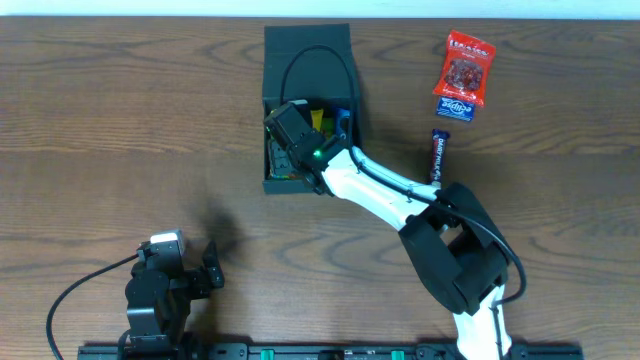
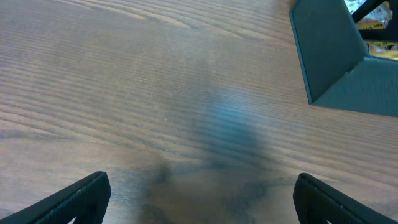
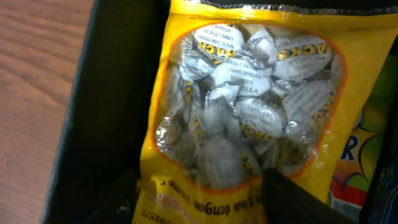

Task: Pack container
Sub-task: 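Carry the yellow Hacks bag over the box and lower it in, then push the yellow bag down into the box and release it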

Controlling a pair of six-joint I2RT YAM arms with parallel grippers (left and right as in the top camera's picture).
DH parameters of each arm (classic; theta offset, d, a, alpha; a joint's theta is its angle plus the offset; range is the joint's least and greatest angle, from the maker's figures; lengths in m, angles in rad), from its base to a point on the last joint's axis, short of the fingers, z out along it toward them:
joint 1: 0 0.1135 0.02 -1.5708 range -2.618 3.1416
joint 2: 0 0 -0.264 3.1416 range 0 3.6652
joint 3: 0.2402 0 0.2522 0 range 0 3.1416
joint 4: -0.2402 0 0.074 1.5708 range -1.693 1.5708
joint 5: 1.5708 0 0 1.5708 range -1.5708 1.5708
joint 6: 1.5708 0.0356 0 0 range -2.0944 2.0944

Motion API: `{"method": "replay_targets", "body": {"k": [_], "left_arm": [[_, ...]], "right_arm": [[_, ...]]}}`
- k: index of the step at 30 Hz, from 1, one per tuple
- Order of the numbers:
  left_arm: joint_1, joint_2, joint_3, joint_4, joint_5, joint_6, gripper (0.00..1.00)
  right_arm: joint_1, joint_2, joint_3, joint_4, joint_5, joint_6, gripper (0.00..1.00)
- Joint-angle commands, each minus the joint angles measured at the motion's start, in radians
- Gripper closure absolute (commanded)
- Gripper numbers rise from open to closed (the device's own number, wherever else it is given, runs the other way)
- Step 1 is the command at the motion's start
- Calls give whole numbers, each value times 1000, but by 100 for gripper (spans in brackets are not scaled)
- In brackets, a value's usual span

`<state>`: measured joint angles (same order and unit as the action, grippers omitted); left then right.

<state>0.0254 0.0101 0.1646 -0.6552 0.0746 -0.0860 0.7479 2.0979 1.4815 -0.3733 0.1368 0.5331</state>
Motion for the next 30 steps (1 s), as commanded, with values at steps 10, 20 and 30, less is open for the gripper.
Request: {"method": "replay_targets", "body": {"k": [10, 20, 30], "left_arm": [[5, -6, -6, -6, -7, -11, 5], [5, -6, -6, -6, -7, -11, 5], [5, -6, -6, -6, -7, -11, 5]], "right_arm": [[-36, -306, 63, -38, -1, -183, 57], [-72, -70, 59, -158, -175, -220, 99], [-71, 54, 60, -145, -280, -233, 99]]}}
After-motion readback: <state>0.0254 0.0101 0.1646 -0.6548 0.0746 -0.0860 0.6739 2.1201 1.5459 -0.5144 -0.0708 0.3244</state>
